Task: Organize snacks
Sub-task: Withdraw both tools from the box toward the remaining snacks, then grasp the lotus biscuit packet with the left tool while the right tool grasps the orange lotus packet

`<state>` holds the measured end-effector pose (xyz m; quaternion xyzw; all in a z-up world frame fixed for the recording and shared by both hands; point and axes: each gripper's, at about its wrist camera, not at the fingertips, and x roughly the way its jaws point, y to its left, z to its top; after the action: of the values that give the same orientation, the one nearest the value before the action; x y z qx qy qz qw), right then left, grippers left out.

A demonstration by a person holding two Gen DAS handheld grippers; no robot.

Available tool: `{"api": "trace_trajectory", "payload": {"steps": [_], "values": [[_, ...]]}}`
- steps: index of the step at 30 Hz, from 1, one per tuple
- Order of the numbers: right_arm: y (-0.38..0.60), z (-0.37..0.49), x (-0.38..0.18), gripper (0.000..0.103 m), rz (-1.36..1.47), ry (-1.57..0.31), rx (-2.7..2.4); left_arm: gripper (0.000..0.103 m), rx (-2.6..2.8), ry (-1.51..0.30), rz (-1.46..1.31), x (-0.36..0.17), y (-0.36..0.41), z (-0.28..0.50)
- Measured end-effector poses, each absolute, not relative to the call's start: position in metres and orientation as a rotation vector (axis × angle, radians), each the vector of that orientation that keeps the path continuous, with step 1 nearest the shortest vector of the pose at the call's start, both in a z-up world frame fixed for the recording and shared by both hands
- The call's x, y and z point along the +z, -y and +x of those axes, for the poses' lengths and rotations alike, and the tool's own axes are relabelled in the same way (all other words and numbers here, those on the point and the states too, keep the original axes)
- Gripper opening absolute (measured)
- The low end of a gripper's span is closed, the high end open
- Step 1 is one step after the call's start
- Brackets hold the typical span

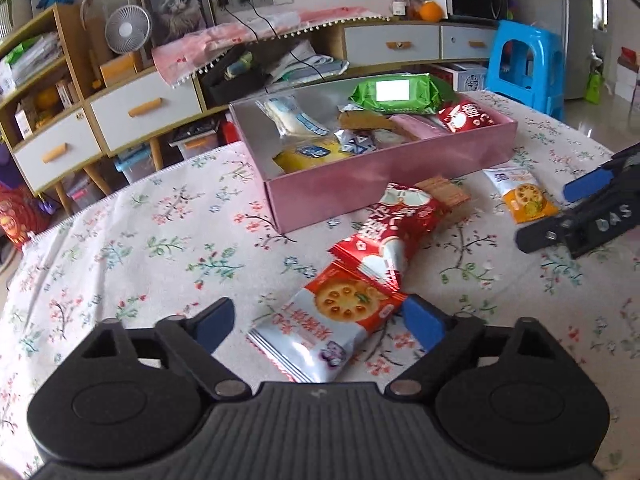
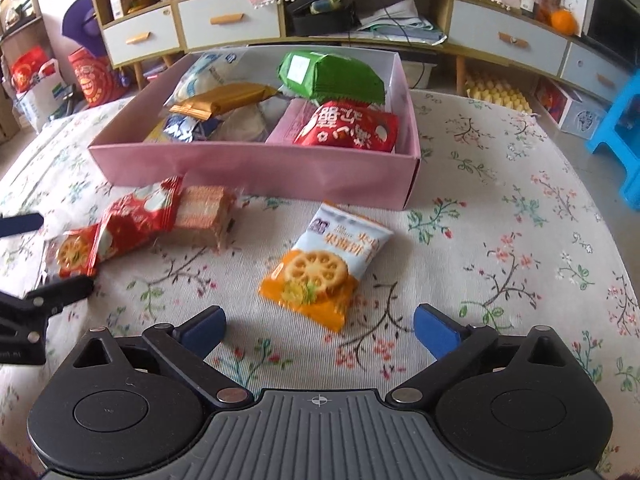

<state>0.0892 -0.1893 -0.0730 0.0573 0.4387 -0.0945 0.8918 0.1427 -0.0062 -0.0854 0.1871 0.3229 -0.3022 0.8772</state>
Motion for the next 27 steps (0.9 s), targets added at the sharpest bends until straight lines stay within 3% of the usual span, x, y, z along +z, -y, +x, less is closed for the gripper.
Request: {"api": "trace_trajectory", "payload": {"steps": [8, 13, 15, 19, 21, 24, 27], "values": [[0.206, 0.09, -0.073, 0.098, 0.135, -0.888, -0.26, 0.063, -0.642, -0.75, 0.353, -0.08, 0.008, 0.137], [0.218, 0.084, -0.07, 0.087, 0.158, -0.877, -0.271, 0.052, -0.615, -0.809, 0.31, -0.077, 0.008, 0.134], [0.221, 0.081, -0.068, 0.075, 0.164, -0.871, -0.265, 0.046, -0.604, -0.831, 0.293, -0.076, 0.008, 0.132], [0.223, 0.08, -0.064, 0.057, 0.169, -0.876, -0.227, 0.046, -0.579, -0.866, 0.275, -0.074, 0.009, 0.128], [0.224, 0.08, -0.062, 0.041, 0.177, -0.881, -0.201, 0.046, -0.571, -0.88, 0.273, -0.073, 0.01, 0.125], [0.227, 0.081, -0.061, 0.028, 0.205, -0.891, -0.177, 0.045, -0.567, -0.904, 0.259, -0.072, 0.011, 0.122], [0.227, 0.081, -0.06, 0.022, 0.218, -0.906, -0.154, 0.045, -0.564, -0.932, 0.232, -0.07, 0.011, 0.12]]}}
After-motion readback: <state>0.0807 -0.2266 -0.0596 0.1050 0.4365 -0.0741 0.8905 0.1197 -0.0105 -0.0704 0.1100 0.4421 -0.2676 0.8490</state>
